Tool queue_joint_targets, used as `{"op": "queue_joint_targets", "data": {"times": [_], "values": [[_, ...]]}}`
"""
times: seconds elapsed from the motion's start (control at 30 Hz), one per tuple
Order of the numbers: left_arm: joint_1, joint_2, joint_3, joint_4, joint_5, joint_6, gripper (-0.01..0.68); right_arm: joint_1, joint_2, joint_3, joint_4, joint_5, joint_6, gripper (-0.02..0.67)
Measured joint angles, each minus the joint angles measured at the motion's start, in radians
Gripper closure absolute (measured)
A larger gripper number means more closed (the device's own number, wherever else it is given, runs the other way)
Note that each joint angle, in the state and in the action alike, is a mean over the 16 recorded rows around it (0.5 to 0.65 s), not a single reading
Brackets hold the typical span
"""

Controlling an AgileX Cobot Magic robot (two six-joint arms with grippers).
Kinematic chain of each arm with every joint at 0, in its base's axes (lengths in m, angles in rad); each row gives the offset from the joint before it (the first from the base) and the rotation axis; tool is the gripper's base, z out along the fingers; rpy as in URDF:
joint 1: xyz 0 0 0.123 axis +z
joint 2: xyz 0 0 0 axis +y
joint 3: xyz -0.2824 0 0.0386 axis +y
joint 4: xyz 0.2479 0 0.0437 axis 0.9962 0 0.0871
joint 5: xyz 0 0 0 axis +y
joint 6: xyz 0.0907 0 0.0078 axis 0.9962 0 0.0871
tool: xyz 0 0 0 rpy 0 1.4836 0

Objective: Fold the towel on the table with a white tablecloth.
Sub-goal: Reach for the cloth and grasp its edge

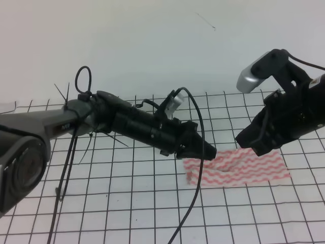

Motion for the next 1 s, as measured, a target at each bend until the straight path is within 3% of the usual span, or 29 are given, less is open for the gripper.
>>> {"op": "queue_joint_targets", "data": {"times": [0.17, 0.47, 0.7, 1.0], "values": [[0.013, 0.0, 0.0, 0.106, -0.046, -0.046, 0.629, 0.0, 0.0, 0.0, -0.004, 0.011, 0.0, 0.646], [0.006, 0.0, -0.005, 0.255, -0.105, -0.108, 0.53, 0.0, 0.0, 0.0, -0.009, 0.032, 0.0, 0.647], [-0.023, 0.0, -0.03, 0.287, -0.081, -0.11, 0.461, 0.0, 0.0, 0.0, -0.009, 0.035, 0.0, 0.648], [-0.038, -0.001, -0.081, 0.296, -0.039, -0.112, 0.45, 0.0, 0.0, 0.0, -0.01, 0.035, 0.0, 0.648]]}}
